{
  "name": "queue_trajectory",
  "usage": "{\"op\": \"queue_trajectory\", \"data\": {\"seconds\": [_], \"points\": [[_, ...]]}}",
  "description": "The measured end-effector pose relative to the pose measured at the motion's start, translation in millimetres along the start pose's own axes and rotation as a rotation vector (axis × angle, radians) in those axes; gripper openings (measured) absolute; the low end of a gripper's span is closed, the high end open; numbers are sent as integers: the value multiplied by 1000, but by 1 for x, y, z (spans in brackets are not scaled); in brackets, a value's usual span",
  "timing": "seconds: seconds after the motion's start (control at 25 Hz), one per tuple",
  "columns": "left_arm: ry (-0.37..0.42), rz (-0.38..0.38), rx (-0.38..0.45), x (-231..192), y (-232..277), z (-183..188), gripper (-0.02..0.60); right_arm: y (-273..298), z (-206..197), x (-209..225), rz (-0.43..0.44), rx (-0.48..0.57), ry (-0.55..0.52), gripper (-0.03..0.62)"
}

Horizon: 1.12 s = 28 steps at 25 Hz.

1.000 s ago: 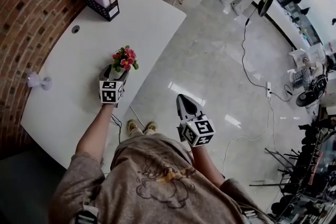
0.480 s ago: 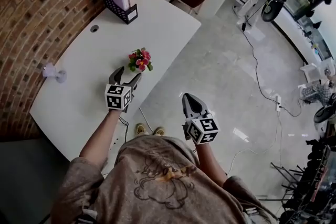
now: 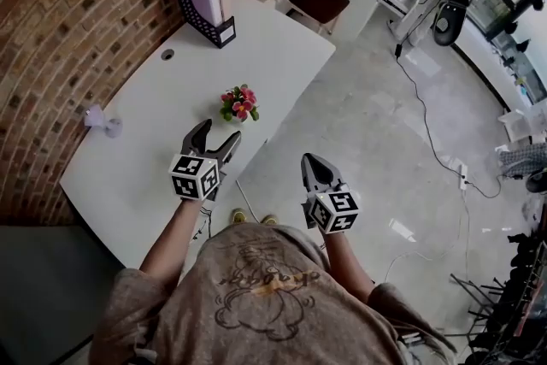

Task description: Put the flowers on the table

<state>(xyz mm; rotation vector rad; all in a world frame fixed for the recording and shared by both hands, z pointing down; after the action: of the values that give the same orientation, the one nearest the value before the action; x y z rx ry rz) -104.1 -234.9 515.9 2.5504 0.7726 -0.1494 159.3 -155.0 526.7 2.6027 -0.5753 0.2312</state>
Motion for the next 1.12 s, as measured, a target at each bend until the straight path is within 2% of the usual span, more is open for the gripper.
{"op": "queue_trajectory", "data": {"seconds": [0.28, 0.64, 0.72, 0.8, 1.0, 1.12], "points": [[22, -12, 36, 21, -27, 8, 354, 0, 4, -3, 4, 8, -10, 5], [13, 8, 87, 24, -47, 14, 353, -2, 9, -5, 10, 8, -32, 5], [-1, 23, 105, 23, -50, 13, 321, -3, 10, -4, 8, 11, -31, 5], [-10, 36, 119, 21, -53, 11, 252, -4, 9, -4, 5, 12, -29, 5], [45, 75, 121, 18, -55, 6, 140, -4, 6, -2, 2, 10, -27, 5], [46, 85, 127, 15, -56, 5, 91, -4, 6, -2, 3, 9, -33, 5]]}}
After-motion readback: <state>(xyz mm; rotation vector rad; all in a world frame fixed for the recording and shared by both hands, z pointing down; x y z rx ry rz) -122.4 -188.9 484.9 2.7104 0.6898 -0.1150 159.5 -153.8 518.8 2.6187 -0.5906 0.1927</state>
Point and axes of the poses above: the fingertips, and each gripper's own axes: y forward along the fingers, x to its right, z out of its top, the point moved 6 cm from there along -y, backward along the fingers, and after that the axes turned 6 degrees about -x, right-handed, at the moved point
